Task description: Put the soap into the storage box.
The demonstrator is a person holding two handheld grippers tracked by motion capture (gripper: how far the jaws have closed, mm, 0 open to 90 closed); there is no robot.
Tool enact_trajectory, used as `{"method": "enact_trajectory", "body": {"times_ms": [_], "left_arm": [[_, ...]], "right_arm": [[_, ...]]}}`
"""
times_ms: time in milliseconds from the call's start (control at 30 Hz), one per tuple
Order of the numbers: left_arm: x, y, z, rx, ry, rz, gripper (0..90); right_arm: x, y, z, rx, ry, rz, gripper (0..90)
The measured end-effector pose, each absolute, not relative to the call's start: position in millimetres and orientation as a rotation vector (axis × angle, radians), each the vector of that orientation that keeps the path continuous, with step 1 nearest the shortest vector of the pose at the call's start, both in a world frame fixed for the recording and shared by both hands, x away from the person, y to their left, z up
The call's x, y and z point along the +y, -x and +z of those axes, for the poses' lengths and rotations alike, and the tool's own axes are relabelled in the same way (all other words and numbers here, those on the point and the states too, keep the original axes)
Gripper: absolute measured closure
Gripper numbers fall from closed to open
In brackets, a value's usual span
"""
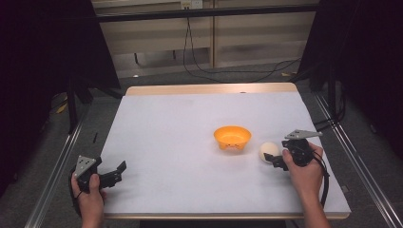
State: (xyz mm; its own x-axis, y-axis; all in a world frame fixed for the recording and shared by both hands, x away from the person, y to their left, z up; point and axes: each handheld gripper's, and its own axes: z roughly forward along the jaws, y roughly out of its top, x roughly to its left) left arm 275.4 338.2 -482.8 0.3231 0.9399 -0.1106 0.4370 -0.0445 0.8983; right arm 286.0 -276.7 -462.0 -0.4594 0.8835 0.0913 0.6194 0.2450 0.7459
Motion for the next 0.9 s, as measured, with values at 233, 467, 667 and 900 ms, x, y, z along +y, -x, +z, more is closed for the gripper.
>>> {"method": "enact_trajectory", "body": {"times_ms": [233, 467, 667, 900], "left_arm": [[338.5, -275.4, -482.9, 1.266, -1.645, 0.668, 0.1], [338.6, -275.5, -482.9, 1.266, -1.645, 0.667, 0.1], [338.7, -275.5, -482.9, 1.265, -1.645, 0.665, 0.1], [338.9, -275.6, -482.8, 1.267, -1.644, 0.668, 0.1]], "right_arm": [[-272.0, -290.2, -464.3, 2.183, -1.394, 1.038, 9.8], [-270.3, -294.0, -467.9, 2.186, -1.405, 1.035, 13.9], [-267.1, -296.2, -470.8, 2.193, -1.409, 1.027, 14.8], [-267.3, -297.4, -472.4, 2.191, -1.427, 1.018, 18.1]]}}
